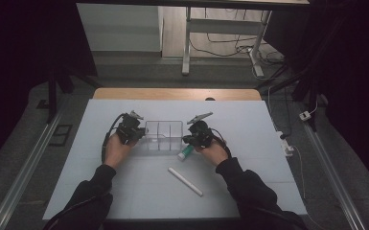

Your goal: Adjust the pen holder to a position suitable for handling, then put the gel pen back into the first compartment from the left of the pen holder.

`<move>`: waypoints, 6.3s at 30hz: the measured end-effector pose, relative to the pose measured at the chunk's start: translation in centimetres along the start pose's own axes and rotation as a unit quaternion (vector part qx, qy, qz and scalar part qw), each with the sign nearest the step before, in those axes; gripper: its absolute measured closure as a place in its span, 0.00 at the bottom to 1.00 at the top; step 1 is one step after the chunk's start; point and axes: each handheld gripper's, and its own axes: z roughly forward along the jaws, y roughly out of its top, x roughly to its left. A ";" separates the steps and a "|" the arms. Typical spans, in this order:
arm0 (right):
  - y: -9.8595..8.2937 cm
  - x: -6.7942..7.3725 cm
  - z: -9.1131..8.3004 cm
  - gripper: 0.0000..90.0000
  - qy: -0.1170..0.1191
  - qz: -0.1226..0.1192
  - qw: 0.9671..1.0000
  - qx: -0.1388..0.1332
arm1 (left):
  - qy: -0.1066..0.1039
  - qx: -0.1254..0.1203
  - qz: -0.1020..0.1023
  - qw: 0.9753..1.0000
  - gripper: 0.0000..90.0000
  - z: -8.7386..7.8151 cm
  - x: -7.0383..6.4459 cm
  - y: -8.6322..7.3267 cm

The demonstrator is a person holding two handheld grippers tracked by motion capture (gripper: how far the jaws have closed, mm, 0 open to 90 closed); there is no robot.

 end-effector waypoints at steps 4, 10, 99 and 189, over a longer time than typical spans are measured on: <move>-0.1 0.0 -0.6 0.90 -0.002 0.000 1.000 -0.007 | -0.003 -0.009 -0.007 1.000 0.83 -1.0 0.1 -0.3; -0.4 0.2 -2.2 0.74 0.002 -0.003 1.000 -0.021 | 0.003 -0.008 -0.010 1.000 0.64 -2.7 0.1 -1.0; -16.1 4.1 -19.1 0.00 -0.033 0.045 0.996 -0.069 | 0.036 0.112 -0.028 0.993 0.39 -4.7 0.2 -8.2; -8.3 9.1 -14.9 0.00 -0.018 -0.147 0.987 -0.070 | -0.115 -0.027 0.051 0.992 0.88 -11.8 -9.8 -4.9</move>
